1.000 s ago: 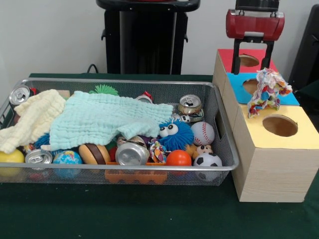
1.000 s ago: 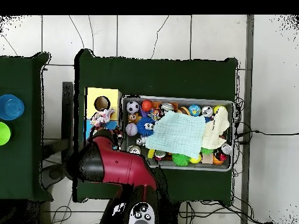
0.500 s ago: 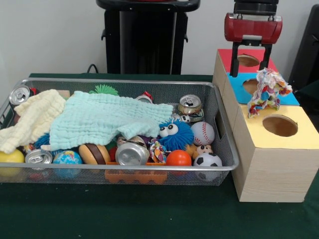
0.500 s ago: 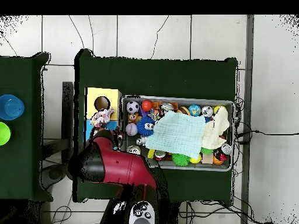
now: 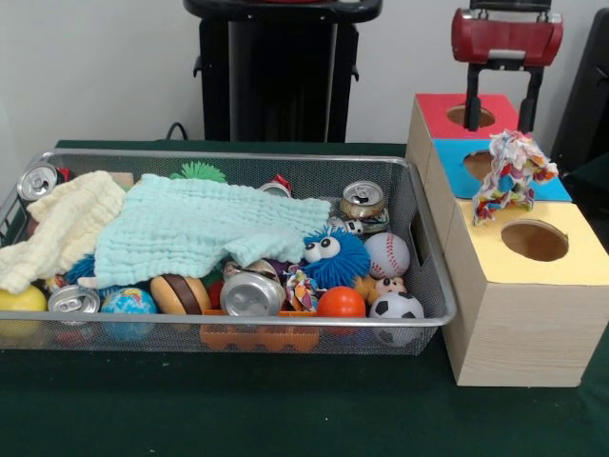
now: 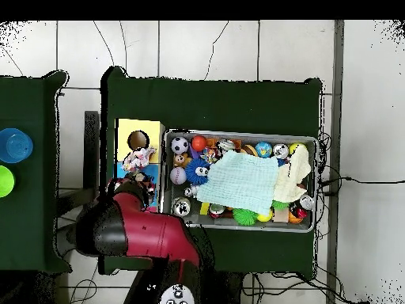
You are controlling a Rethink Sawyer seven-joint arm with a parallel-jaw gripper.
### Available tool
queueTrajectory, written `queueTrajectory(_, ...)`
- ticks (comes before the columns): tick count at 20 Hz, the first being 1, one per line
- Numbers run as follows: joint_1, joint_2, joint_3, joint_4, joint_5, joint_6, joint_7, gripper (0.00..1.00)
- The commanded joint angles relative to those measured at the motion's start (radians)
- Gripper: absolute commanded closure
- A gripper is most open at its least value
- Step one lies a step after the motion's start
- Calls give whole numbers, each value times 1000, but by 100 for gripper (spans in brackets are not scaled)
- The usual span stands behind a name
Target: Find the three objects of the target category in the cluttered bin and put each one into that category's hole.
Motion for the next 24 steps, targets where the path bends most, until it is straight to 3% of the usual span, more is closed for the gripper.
queueTrajectory(1,38,-62,-25,-9,49,222,246,0)
queueTrajectory(4,51,-67,-47,-40,46,267,248,0)
queueTrajectory(17,24,36,-7,-42,61,75,243,0)
queueTrajectory(24,42,83,-35,-118,65,97,236,0)
